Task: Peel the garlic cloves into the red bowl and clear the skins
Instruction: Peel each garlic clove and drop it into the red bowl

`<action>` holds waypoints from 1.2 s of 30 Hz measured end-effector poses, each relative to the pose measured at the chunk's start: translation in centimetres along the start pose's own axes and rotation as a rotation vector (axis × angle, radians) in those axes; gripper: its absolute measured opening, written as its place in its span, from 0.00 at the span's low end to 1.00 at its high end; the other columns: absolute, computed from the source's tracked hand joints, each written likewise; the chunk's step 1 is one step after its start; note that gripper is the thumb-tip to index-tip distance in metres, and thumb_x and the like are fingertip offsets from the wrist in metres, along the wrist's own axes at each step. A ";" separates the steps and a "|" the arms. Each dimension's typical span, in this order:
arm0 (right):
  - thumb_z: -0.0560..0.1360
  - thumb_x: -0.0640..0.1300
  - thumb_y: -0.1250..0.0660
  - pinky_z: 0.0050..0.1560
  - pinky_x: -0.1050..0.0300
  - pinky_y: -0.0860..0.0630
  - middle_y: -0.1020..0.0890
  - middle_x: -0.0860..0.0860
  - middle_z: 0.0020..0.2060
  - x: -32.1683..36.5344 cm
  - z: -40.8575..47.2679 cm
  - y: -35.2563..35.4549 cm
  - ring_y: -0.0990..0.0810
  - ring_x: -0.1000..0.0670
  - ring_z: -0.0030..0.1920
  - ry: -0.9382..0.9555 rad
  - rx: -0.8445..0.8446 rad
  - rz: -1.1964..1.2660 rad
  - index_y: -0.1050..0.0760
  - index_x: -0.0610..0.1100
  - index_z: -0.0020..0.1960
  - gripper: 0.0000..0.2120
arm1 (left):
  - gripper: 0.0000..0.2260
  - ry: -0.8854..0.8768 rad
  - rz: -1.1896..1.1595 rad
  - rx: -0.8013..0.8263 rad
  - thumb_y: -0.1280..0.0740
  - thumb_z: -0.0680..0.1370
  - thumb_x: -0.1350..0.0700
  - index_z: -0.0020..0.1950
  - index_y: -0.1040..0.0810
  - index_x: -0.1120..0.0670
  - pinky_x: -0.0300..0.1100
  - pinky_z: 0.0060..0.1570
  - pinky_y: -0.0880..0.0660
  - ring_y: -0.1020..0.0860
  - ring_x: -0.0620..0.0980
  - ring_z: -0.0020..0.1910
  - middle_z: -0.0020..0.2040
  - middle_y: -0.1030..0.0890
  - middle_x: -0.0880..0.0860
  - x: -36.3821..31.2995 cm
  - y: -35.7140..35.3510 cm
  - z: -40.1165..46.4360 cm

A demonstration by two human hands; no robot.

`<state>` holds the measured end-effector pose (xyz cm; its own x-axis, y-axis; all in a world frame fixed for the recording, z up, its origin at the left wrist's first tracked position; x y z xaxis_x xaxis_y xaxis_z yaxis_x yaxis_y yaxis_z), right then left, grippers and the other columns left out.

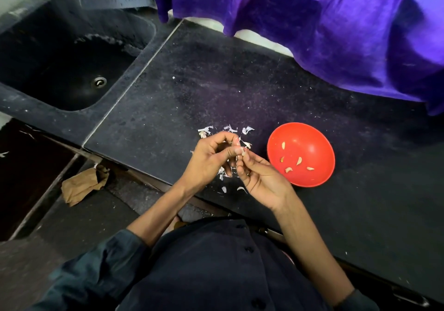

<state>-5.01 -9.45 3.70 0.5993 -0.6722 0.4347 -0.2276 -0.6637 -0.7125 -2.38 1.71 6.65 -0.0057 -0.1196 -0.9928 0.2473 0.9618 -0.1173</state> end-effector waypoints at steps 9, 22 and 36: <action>0.39 0.30 0.15 0.29 0.63 0.21 0.17 0.45 0.33 -1.2 0.2 -0.2 0.17 0.52 0.31 -0.149 0.044 0.232 0.16 0.36 0.39 0.28 | 0.03 0.015 0.042 0.072 0.37 0.79 0.63 0.46 0.29 0.61 0.40 0.22 0.27 0.26 0.44 0.25 0.31 0.23 0.47 -0.5 -0.7 0.0; 0.73 0.32 0.34 0.42 0.59 0.20 0.16 0.53 0.38 1.8 -0.5 -0.4 0.18 0.56 0.39 0.288 0.027 -0.479 0.21 0.39 0.52 0.09 | 0.09 -0.072 0.319 -0.150 0.33 0.77 0.55 0.45 0.25 0.61 0.54 0.30 0.22 0.24 0.54 0.30 0.38 0.24 0.51 -0.2 0.8 0.2; 0.73 0.39 0.35 0.35 0.63 0.23 0.19 0.51 0.37 1.4 0.2 0.6 0.24 0.57 0.33 0.148 -0.036 -0.194 0.21 0.40 0.50 0.08 | 0.04 -0.166 0.424 -0.165 0.32 0.78 0.58 0.45 0.24 0.57 0.53 0.33 0.24 0.25 0.49 0.31 0.40 0.25 0.46 -0.6 0.5 -0.4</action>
<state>-4.10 -10.73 3.77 0.5158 -0.5705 0.6392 -0.1480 -0.7942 -0.5894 -2.68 2.39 7.20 0.2202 0.2666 -0.9383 0.0378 0.9589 0.2813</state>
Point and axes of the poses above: each hand's wrist, its own z-axis towards the middle knuckle, its own y-axis out of the back of the hand, x = y × z, the point moved 6 cm from there along z, towards the middle knuckle
